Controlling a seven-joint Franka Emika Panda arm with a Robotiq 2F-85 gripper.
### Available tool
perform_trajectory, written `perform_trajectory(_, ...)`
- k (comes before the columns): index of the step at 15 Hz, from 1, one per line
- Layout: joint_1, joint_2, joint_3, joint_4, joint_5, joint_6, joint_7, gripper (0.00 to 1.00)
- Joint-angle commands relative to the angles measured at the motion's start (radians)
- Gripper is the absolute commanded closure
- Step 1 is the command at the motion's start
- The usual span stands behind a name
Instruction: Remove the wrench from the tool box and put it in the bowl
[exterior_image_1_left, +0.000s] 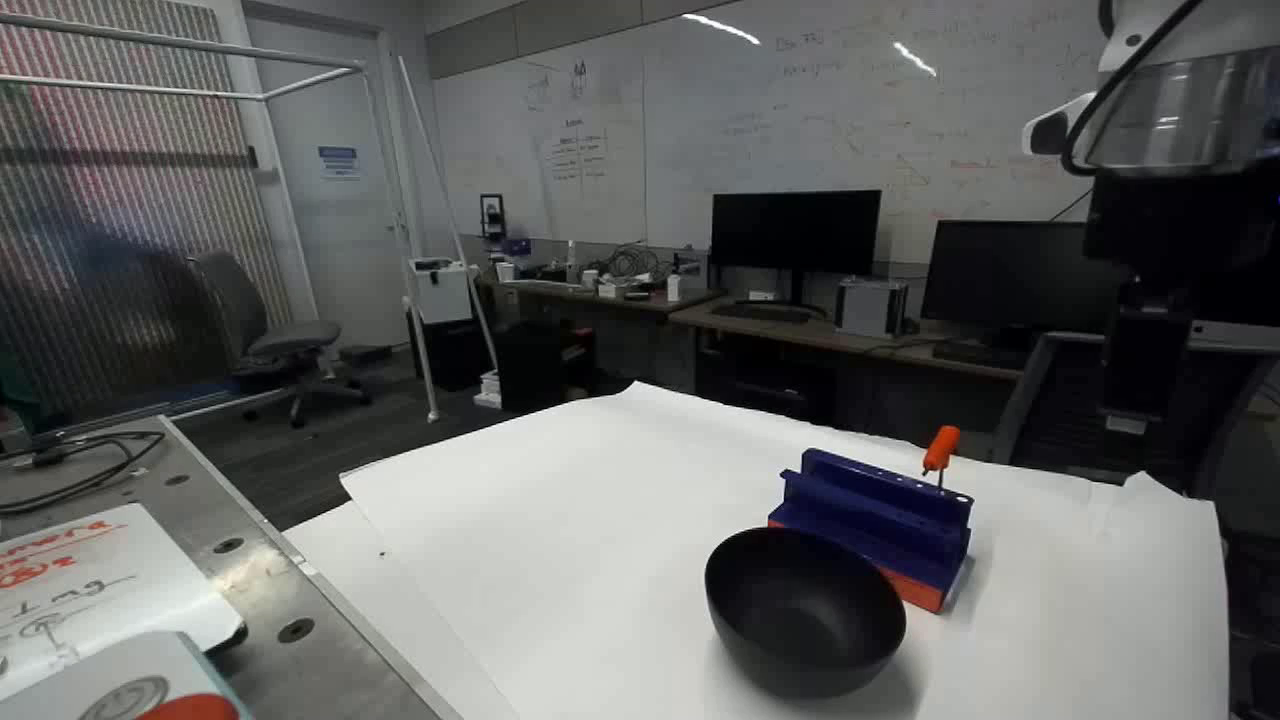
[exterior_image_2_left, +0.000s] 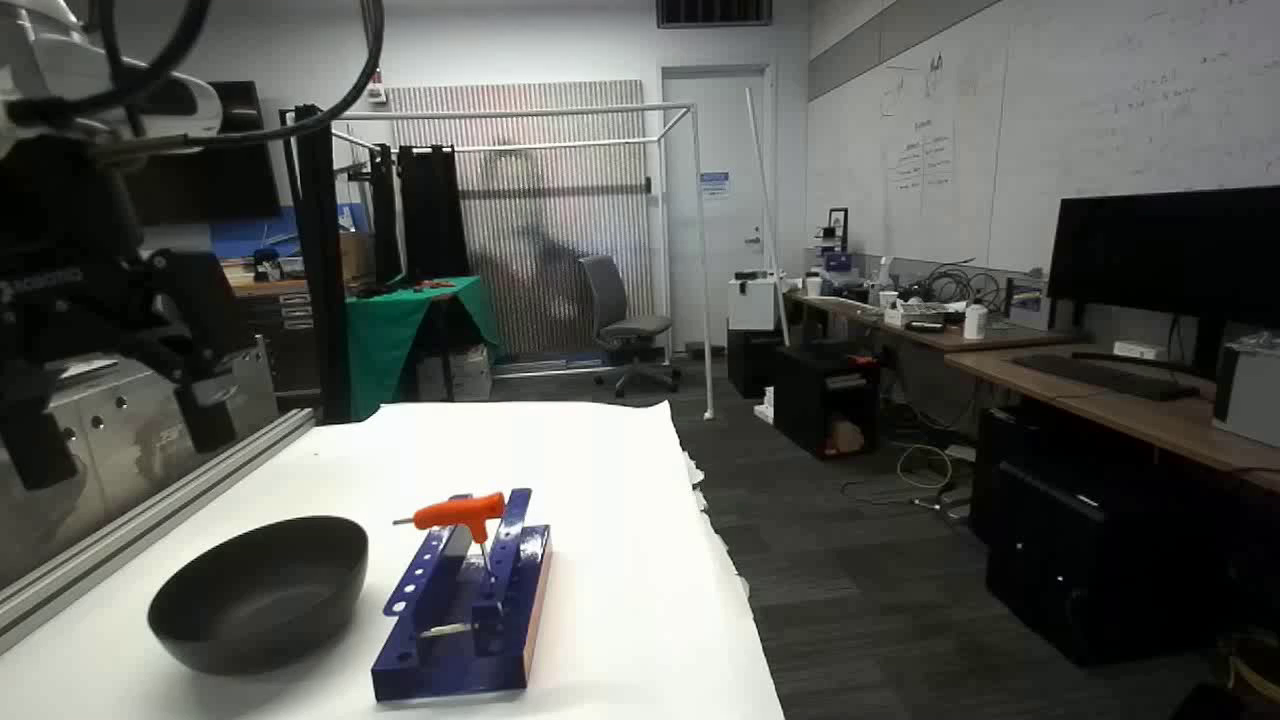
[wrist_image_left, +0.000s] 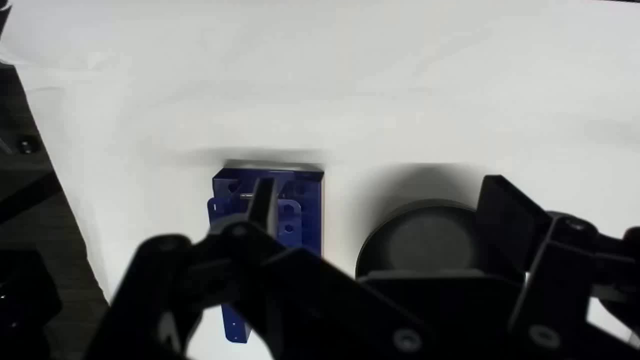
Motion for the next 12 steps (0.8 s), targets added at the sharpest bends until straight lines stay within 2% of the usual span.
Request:
perform_trajectory(1, 0.021, 0.003, -0.018, 0.006, -0.011, -0.002, 0.01, 0.0)
perform_trajectory(3, 0.021, 0.001, -0.018, 0.012, -0.011, -0.003, 0.01, 0.0)
perform_trajectory(5, -0.011, 0.042, 0.0, 0.044, 0.025, 0.037, 0.161, 0.0)
perform_trajectory(12, -0.137, 0.358, -0.046, 0.299, -0.03, 0.127, 0.438, 0.0)
